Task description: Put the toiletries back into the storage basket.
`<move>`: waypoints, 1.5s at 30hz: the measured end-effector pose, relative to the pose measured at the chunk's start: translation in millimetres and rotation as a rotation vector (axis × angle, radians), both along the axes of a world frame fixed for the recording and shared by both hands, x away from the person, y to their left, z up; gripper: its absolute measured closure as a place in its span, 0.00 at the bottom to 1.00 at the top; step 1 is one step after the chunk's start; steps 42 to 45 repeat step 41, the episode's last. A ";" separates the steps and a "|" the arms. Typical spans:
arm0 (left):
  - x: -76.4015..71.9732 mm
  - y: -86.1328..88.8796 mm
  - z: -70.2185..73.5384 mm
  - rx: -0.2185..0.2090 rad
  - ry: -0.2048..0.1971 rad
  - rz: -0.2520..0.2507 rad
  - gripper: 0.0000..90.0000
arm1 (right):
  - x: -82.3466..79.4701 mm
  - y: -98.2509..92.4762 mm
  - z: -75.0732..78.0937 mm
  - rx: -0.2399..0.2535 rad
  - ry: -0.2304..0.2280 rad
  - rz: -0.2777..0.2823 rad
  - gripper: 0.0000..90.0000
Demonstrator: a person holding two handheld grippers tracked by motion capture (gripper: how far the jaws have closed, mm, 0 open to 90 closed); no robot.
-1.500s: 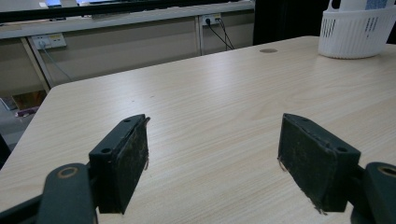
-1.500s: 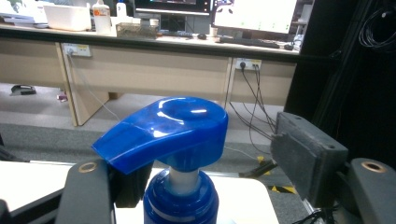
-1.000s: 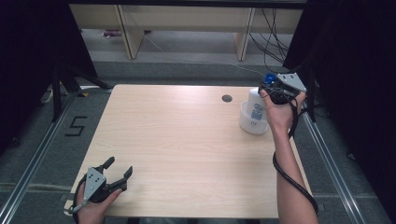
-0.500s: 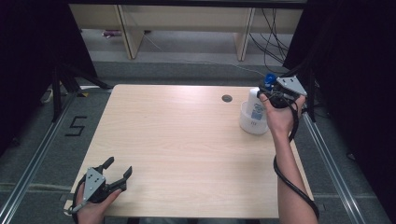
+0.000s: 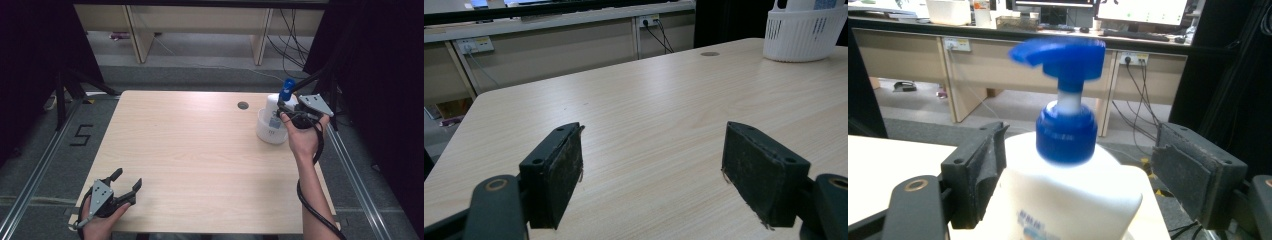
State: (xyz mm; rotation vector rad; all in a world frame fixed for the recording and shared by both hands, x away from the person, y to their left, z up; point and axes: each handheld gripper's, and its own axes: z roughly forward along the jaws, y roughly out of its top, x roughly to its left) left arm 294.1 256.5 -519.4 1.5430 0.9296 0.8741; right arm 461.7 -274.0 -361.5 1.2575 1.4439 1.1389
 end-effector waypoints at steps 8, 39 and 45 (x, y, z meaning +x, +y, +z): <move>-0.7 -0.5 -0.1 0.006 0.014 0.004 0.26 | -18.1 -6.1 -14.8 0.029 0.030 0.009 0.26; 2.6 -3.9 -2.5 0.009 0.018 -0.015 0.26 | -103.2 -10.3 -119.1 0.027 0.172 0.089 0.36; 2.8 -4.7 -2.1 0.013 0.016 -0.016 0.27 | -104.4 -11.2 -119.9 0.024 0.175 0.096 0.37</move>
